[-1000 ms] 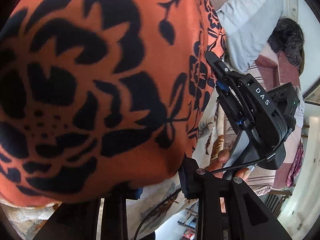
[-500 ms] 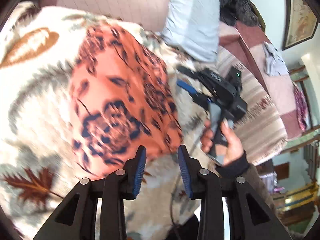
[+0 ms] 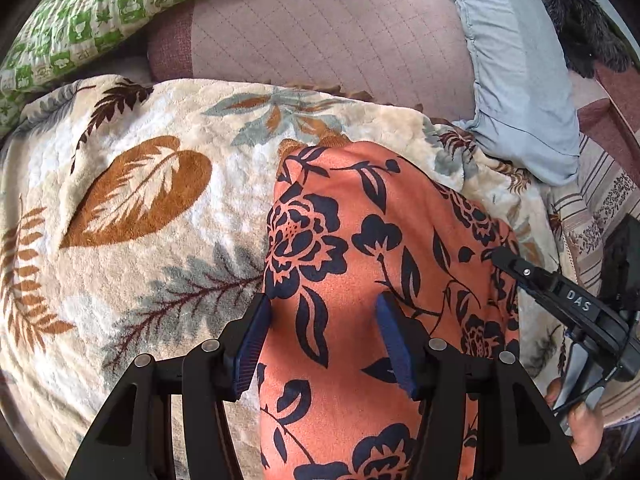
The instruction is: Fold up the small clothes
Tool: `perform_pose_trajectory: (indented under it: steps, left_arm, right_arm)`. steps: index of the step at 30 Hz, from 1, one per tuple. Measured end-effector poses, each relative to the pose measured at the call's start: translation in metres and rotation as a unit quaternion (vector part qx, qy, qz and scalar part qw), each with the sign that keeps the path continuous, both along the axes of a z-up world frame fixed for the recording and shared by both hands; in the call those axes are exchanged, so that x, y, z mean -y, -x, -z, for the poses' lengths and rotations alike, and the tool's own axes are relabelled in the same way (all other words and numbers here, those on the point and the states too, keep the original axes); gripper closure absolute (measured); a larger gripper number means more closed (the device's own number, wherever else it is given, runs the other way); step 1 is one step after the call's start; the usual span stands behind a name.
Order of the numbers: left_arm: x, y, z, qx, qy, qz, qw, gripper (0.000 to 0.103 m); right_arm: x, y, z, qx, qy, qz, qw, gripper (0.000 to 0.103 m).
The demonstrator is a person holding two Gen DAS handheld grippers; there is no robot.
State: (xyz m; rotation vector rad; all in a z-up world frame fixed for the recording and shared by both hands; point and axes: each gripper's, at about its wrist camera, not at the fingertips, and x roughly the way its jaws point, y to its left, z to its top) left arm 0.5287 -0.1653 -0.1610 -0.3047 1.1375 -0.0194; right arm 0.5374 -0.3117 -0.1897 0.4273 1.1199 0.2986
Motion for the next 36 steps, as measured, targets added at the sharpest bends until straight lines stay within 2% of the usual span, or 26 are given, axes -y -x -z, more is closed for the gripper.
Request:
perform_pose_trajectory:
  steps: [4,9,12,14,17,21,23,25,27,29,30,31,32,34,36]
  left_arm:
    - [0.008,0.001,-0.001,0.007,-0.014,0.007,0.9999,0.049]
    - [0.012,-0.007,0.011,-0.005,-0.023,0.013,0.9996,0.046]
    - [0.011,-0.006,0.008,-0.009,-0.031,0.015,0.9994,0.046]
    - [0.004,-0.002,0.003,-0.014,-0.02,0.019,0.9995,0.046]
    - [-0.017,0.012,0.001,-0.027,0.024,0.023,0.9991,0.047]
    - [-0.04,0.042,0.015,-0.054,0.106,0.027,0.9926,0.045]
    - [-0.046,0.058,0.022,-0.06,0.14,0.023,0.988,0.045]
    - [-0.052,0.073,0.031,-0.066,0.186,0.013,0.9803,0.038]
    - [-0.054,0.081,0.051,-0.092,0.238,0.001,0.967,0.033]
    - [-0.052,0.082,0.068,-0.135,0.242,-0.003,0.9608,0.04]
    - [-0.052,0.084,0.066,-0.134,0.238,-0.002,0.9622,0.049]
    - [-0.053,0.086,0.058,-0.121,0.224,-0.001,0.9672,0.05]
    - [-0.053,0.088,0.048,-0.106,0.206,0.003,0.9729,0.05]
    - [-0.052,0.09,0.036,-0.088,0.167,0.011,0.982,0.05]
    - [-0.052,0.091,0.04,-0.093,0.144,0.012,0.9852,0.05]
  right_arm:
    - [0.0,0.006,-0.025,0.048,0.012,0.001,0.999,0.086]
    - [-0.002,-0.004,0.011,0.006,0.073,0.002,0.997,0.084]
    - [0.0,-0.004,0.017,0.001,0.07,0.011,0.997,0.079]
    - [0.002,-0.002,0.01,-0.003,0.065,0.012,0.998,0.071]
    - [0.014,0.014,-0.005,-0.009,0.029,0.014,0.999,0.069]
    - [0.035,0.054,-0.012,-0.027,-0.026,0.011,0.999,0.049]
    - [0.04,0.074,-0.006,-0.047,-0.038,0.012,0.998,0.049]
    - [0.039,0.092,0.002,-0.06,-0.055,0.01,0.997,0.049]
    - [0.035,0.105,0.012,-0.07,-0.075,0.011,0.995,0.049]
    - [0.029,0.115,0.019,-0.071,-0.083,0.02,0.994,0.049]
    - [0.025,0.116,0.017,-0.067,-0.067,0.02,0.995,0.056]
    - [0.019,0.116,0.009,-0.06,-0.048,0.01,0.997,0.072]
    - [0.014,0.118,-0.005,-0.042,-0.03,-0.004,0.999,0.081]
    - [0.006,0.127,-0.038,0.012,-0.006,-0.032,0.999,0.085]
    - [0.004,0.135,-0.055,0.037,0.02,-0.039,0.998,0.086]
